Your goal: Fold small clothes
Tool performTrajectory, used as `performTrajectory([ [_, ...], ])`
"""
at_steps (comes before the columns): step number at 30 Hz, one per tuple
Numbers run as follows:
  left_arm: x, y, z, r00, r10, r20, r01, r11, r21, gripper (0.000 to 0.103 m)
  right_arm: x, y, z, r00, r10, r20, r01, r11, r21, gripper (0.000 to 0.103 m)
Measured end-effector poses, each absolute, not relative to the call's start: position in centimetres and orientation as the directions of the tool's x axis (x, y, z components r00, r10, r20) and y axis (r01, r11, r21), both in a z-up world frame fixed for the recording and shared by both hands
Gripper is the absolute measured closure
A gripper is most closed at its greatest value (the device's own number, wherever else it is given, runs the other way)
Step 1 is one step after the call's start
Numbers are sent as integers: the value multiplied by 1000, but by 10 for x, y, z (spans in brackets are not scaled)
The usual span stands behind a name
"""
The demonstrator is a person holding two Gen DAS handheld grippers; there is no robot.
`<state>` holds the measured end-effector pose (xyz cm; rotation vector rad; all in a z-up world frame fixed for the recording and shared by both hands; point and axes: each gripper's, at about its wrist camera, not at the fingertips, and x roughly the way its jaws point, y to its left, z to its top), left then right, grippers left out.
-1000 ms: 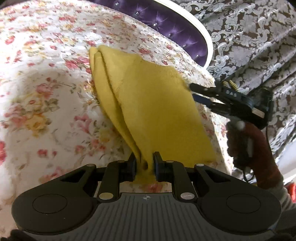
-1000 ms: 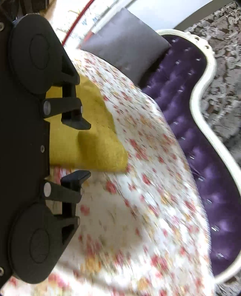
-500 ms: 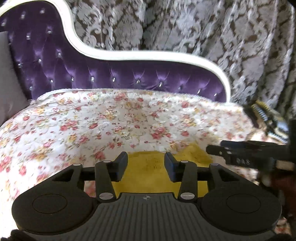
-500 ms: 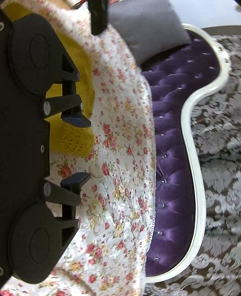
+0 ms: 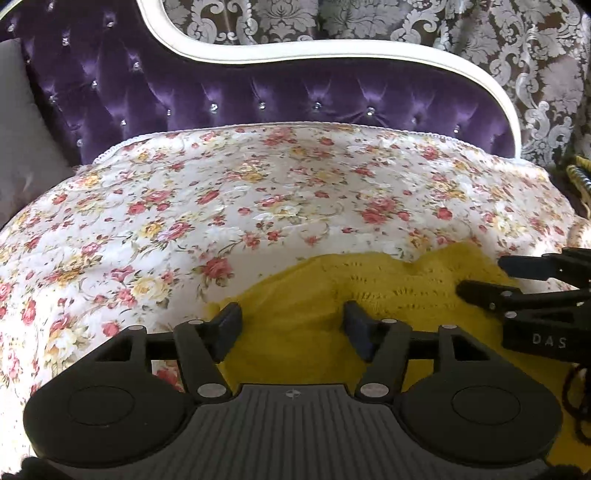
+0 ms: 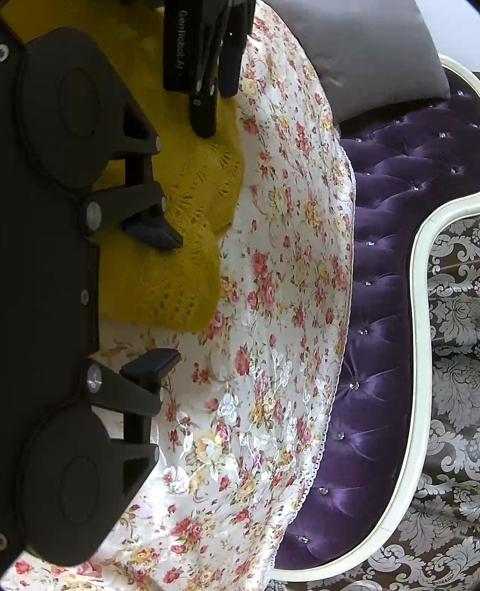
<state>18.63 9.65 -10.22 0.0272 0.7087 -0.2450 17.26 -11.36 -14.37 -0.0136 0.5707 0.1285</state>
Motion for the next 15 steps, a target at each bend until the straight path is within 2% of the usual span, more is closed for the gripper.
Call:
performTrajectory([
  [4, 180, 100, -98, 731, -210, -650, 212, 974, -76, 42, 170, -120, -139, 836, 123, -535, -104, 992, 66, 34],
  [9, 180, 103, -102, 736, -207, -644, 191, 977, -96, 41, 153, -117, -125, 879, 137, -457, -119, 991, 68, 33],
  [11, 180, 101, -102, 740, -200, -643, 188, 978, -88, 40, 158, -109, -127, 866, 146, -479, -140, 989, 49, 33],
  [14, 180, 97, -103, 744, -186, -642, 185, 980, -70, 40, 177, -96, -144, 818, 139, -559, -158, 987, 15, 33],
  [15, 179, 97, -104, 748, -184, -638, 184, 981, -68, 39, 180, -98, -146, 821, 139, -554, -148, 989, 29, 31],
])
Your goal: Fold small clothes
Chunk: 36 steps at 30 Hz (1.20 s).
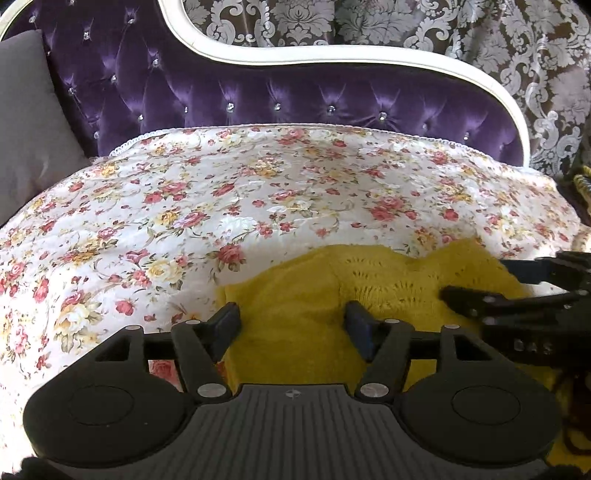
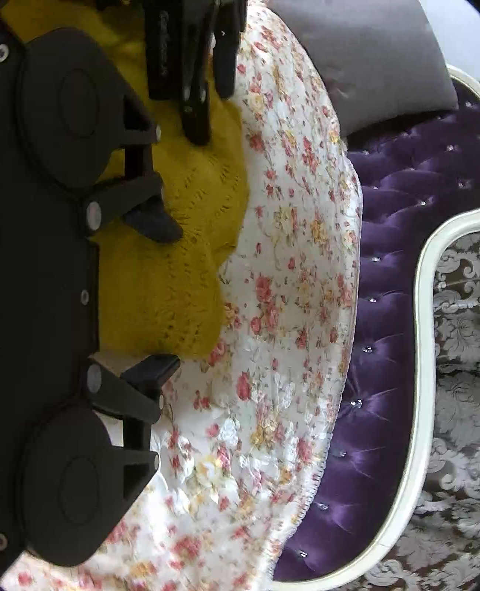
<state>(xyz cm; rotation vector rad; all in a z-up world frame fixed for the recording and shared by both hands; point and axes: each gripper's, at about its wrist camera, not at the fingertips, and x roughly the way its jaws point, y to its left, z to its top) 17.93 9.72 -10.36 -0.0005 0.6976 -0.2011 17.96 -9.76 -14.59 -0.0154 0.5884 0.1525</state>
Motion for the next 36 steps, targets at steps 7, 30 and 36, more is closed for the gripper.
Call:
performTrajectory([
  [7, 177, 106, -93, 749, -200, -631, 164, 980, -115, 36, 173, -113, -136, 837, 145, -528, -110, 989, 97, 27],
  [30, 40, 106, -25, 747, -24, -664, 5, 1000, -30, 36, 11, -129, -79, 879, 204, -431, -121, 970, 211, 1],
  [36, 10, 98, -31, 742, -32, -670, 14, 999, -32, 36, -18, -129, -86, 857, 161, -489, -56, 973, 223, 1],
])
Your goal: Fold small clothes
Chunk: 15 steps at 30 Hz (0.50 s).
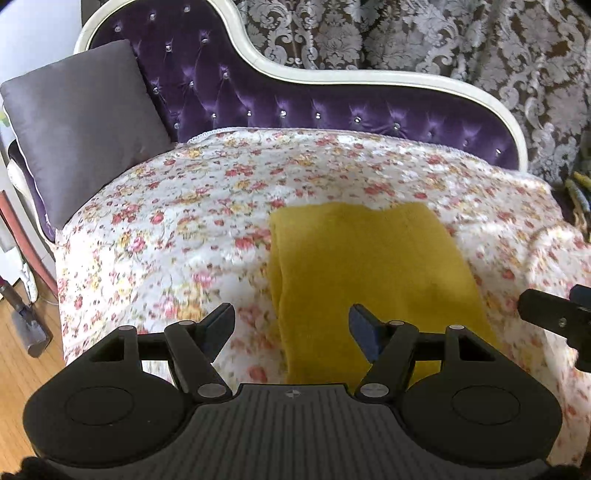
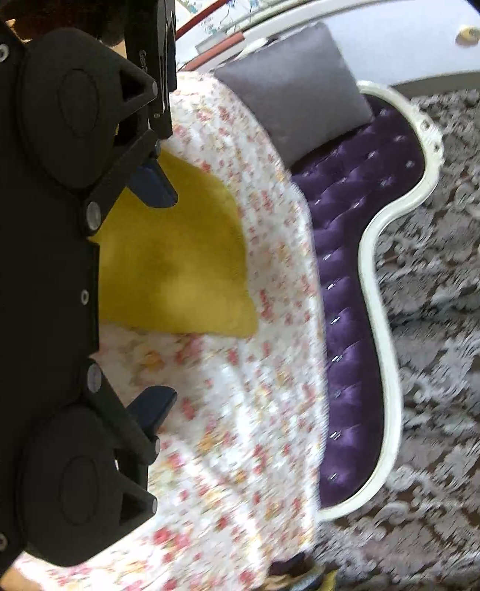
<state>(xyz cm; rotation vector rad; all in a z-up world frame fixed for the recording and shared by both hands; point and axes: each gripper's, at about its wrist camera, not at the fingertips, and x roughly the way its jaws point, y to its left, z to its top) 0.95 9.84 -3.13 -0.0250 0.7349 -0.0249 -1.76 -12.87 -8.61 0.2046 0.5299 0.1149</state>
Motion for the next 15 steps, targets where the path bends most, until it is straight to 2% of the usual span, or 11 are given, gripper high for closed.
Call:
performTrajectory([
  [4, -6, 94, -36, 734, -41, -677, 25, 999, -33, 36, -29, -127, -93, 838, 146, -525, -25, 973, 230, 1],
  [15, -29, 89, -46, 721, -34, -692, 20, 999, -28, 36, -58, -112, -95, 874, 182, -451, -97, 974, 205, 1],
])
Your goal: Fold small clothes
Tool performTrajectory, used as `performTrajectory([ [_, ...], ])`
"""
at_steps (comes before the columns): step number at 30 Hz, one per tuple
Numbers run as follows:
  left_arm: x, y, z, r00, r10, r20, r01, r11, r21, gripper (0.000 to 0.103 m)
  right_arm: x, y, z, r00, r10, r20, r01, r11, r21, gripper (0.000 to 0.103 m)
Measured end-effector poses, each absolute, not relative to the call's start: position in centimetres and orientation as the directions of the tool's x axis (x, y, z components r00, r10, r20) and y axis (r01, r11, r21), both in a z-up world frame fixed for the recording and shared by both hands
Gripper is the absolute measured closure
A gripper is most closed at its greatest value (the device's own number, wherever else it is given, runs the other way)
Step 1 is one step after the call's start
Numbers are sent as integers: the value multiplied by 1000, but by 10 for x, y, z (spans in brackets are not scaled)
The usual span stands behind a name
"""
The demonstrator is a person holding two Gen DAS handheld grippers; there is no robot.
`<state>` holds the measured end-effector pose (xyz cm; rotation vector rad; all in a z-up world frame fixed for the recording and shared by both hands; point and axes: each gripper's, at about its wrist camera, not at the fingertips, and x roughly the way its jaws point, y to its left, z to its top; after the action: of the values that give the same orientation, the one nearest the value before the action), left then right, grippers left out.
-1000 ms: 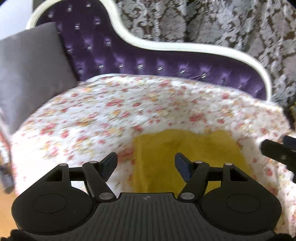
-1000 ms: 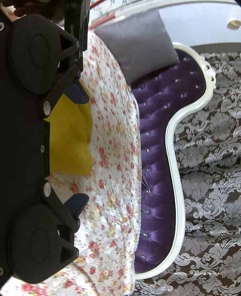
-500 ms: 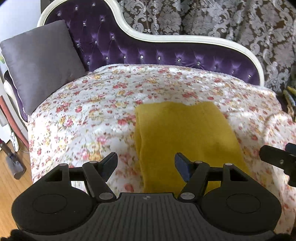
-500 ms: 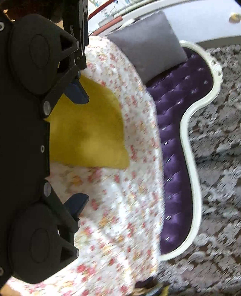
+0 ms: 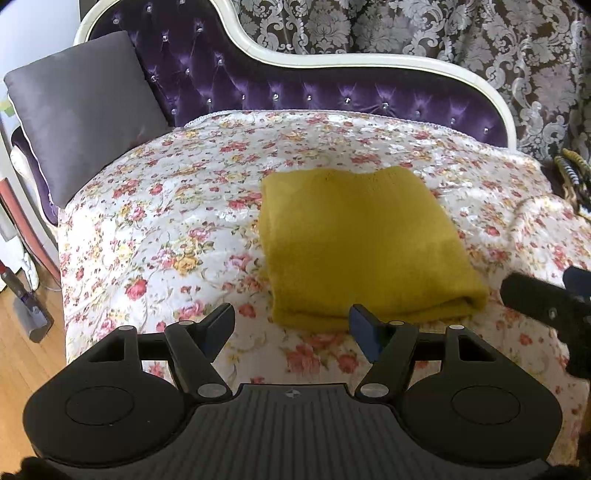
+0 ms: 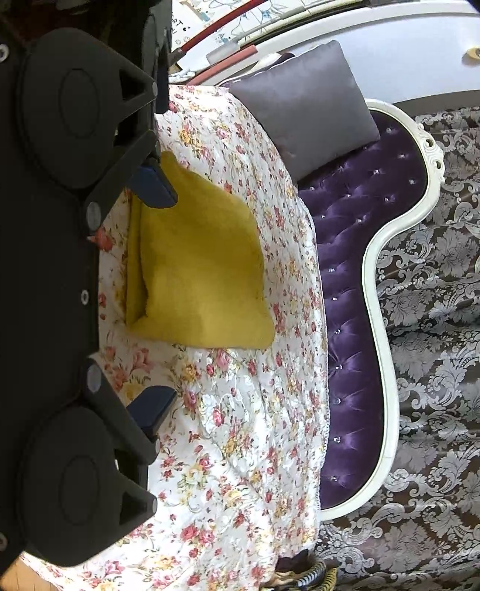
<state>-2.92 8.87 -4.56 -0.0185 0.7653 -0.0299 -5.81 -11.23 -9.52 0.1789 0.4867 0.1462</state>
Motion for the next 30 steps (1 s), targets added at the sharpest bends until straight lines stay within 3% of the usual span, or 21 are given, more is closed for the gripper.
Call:
performTrajectory([
  [30, -29, 92, -50, 707, -22, -707, 7, 1000, -24, 36, -48, -111, -105, 843, 207, -497, -110, 970, 218, 1],
])
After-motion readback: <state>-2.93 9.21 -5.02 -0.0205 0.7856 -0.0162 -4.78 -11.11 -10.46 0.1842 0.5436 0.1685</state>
